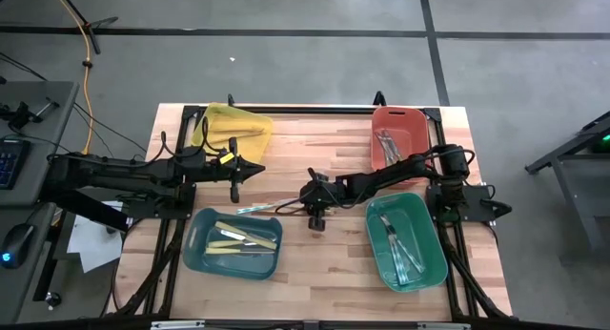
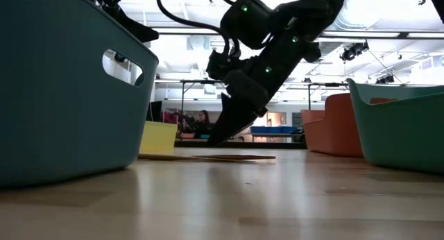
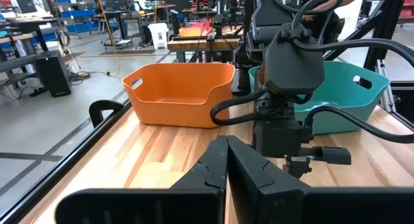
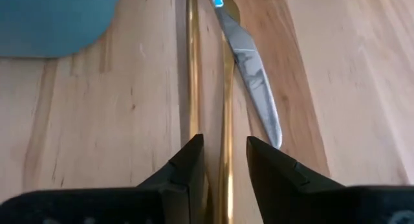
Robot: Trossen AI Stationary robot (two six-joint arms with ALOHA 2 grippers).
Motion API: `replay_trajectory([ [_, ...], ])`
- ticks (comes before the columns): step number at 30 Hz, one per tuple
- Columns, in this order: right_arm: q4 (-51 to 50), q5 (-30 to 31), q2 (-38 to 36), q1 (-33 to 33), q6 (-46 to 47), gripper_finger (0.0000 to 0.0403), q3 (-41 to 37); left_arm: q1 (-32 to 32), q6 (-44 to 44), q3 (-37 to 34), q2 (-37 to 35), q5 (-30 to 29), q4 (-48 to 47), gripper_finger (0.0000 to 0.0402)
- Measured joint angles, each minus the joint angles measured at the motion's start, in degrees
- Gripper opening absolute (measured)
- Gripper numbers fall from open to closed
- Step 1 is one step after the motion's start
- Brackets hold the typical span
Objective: Sort silverware by color (type)
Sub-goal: Put the gold knife into the yellow bin
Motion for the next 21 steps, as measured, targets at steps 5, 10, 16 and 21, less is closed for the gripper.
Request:
replay_trajectory([
  [5,-0.1,-0.8,0.0,0.0,0.0,0.0099,0.0,0.0,0.0,0.0,0.0,0.0,0.0,0.0],
  [10,-0.3,-0.8,0.0,0.0,0.0,0.0099,0.0,0.0,0.0,0.0,0.0,0.0,0.0,0.0],
  [16,-1.2,0.9,0.0,0.0,0.0,0.0099,0.0,0.0,0.0,0.0,0.0,0.0,0.0,0.0],
  [21,-1.3,0.9,0.0,0.0,0.0,0.0099,0.0,0.0,0.0,0.0,0.0,0.0,0.0,0.0],
])
